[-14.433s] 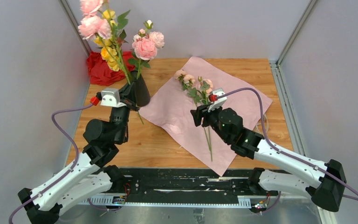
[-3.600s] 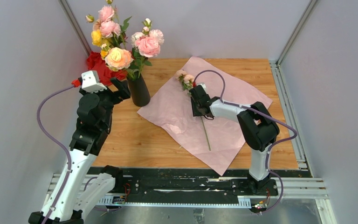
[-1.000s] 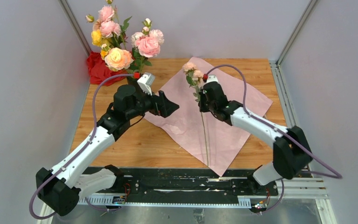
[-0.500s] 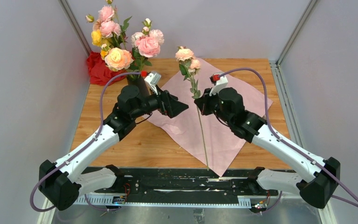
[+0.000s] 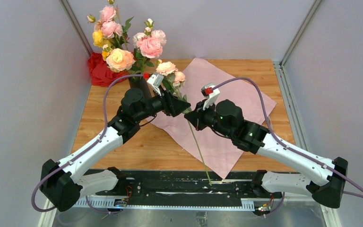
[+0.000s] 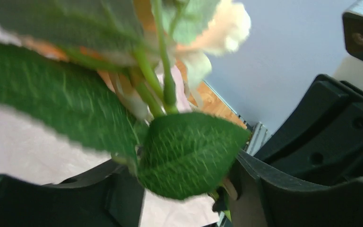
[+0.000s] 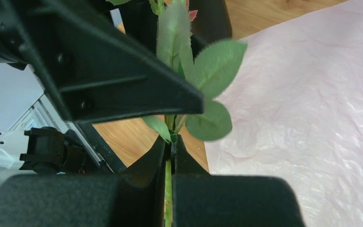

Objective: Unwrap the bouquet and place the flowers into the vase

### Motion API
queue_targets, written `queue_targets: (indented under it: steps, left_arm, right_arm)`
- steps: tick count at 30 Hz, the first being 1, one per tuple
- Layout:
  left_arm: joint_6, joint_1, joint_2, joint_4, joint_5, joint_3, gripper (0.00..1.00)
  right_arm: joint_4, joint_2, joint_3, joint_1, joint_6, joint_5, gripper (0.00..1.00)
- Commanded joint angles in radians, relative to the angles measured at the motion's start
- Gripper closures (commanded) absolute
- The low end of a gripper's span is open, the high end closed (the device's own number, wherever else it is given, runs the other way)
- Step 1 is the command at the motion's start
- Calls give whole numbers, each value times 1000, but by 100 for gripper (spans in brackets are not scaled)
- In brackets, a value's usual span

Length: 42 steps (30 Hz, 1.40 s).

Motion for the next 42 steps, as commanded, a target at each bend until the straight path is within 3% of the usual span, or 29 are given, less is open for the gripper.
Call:
queue_targets:
  steps: [1,6,11,13,18,21,25,28,36,42]
  left_arm:
    - [-1,-8,-12,34,-38,-13,46]
    - [-4,-8,-19,34,-40,-16,78]
    - [-7,-8,-20,34,-38,-15,94]
    - [-8,-8,-19,34,-35,-14,92]
    - [-9,-8,-13,34,-20,-15,72]
    - [-11,-9,-15,34,-16,-20,66]
    - [-8,-10,-33,34,-17,-27,66]
    - [-8,-10,-37,34,-20,-30,70]
    - [-7,-10,-11,34,-8,-17,99]
    - [1,-10,-17,34,-18,-16,100]
  right_arm:
    - [-1,-17,18,42,3,22,100]
    - [-9,-20,21,47,-9,49,100]
    - [-8,-15,23,47,-15,60,100]
    - [-9,-13,24,46,-17,63,100]
    - [-4,-17,21,47,-24,82,100]
    - [-2,-22,19,47,-45,129,100]
    - [5,-38,18,45,-63,155,100]
    - [1,-40,20,46,-65,158,100]
    - [4,-42,9,45,-56,141,100]
    - [0,-43,6,45,-59,146,100]
